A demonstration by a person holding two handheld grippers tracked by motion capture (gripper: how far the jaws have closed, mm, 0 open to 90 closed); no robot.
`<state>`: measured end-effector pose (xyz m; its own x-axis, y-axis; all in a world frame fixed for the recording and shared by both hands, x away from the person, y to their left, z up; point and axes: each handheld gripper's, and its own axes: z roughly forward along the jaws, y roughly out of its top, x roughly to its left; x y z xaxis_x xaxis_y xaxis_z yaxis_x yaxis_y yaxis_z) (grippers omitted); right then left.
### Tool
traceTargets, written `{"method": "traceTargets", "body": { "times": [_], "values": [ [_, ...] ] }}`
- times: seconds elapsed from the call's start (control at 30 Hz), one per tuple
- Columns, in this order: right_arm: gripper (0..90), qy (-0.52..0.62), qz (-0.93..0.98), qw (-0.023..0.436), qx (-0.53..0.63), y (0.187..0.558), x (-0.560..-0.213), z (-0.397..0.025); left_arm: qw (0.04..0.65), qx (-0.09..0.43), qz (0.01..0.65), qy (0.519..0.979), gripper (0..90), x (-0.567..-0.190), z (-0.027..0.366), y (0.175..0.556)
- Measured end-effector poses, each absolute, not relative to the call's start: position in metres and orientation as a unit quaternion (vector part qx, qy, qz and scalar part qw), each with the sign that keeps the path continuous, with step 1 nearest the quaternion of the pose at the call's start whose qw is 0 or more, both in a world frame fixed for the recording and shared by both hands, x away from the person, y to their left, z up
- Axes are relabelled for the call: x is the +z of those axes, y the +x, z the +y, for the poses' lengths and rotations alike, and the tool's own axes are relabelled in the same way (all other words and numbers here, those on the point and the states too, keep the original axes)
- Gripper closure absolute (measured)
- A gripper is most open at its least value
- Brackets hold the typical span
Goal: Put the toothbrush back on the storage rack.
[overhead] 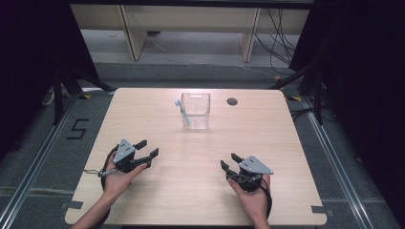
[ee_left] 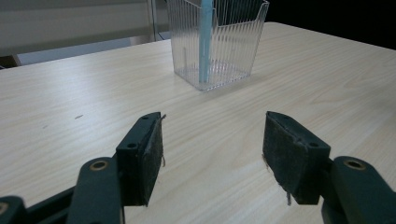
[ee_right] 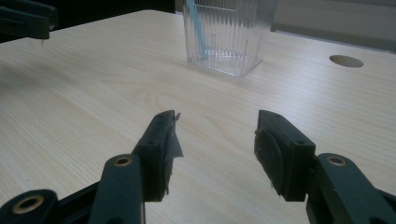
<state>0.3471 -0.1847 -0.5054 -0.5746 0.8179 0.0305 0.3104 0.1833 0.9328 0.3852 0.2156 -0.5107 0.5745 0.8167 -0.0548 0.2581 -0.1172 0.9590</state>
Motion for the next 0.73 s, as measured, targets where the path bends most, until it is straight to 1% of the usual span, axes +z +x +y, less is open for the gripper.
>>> {"method": "traceTargets", "body": {
  "times": [0.13, 0.2, 0.37, 0.4, 0.47, 0.5, 0.6, 0.67, 0.73],
  "values": [
    [48.9, 0.388, 0.733, 0.251, 0.500, 0.347, -0.505, -0.185, 0.549, 0.260, 0.386, 0.694, 37.6, -0.520, 0.223, 0.380],
    [48.9, 0.396, 0.731, 0.243, 0.499, 0.346, -0.505, -0.183, 0.546, 0.263, 0.390, 0.693, 37.5, -0.522, 0.225, 0.377],
    [48.8, 0.389, 0.731, 0.251, 0.501, 0.346, -0.506, -0.183, 0.560, 0.280, 0.383, 0.680, 37.1, -0.523, 0.230, 0.370],
    [48.9, 0.380, 0.733, 0.245, 0.508, 0.348, -0.507, -0.183, 0.555, 0.283, 0.384, 0.681, 37.0, -0.523, 0.231, 0.369],
    [48.8, 0.374, 0.737, 0.261, 0.498, 0.348, -0.507, -0.186, 0.554, 0.288, 0.384, 0.680, 37.0, -0.523, 0.230, 0.368],
    [48.8, 0.383, 0.737, 0.248, 0.499, 0.348, -0.507, -0.184, 0.553, 0.290, 0.383, 0.681, 37.0, -0.523, 0.229, 0.368],
    [48.8, 0.375, 0.735, 0.264, 0.499, 0.349, -0.508, -0.185, 0.548, 0.298, 0.372, 0.688, 36.7, -0.523, 0.226, 0.367],
    [48.7, 0.375, 0.735, 0.264, 0.499, 0.349, -0.508, -0.185, 0.545, 0.301, 0.371, 0.689, 36.7, -0.523, 0.226, 0.367],
    [48.7, 0.389, 0.732, 0.251, 0.500, 0.347, -0.507, -0.183, 0.546, 0.300, 0.372, 0.688, 36.7, -0.523, 0.226, 0.367]
  ]
}}
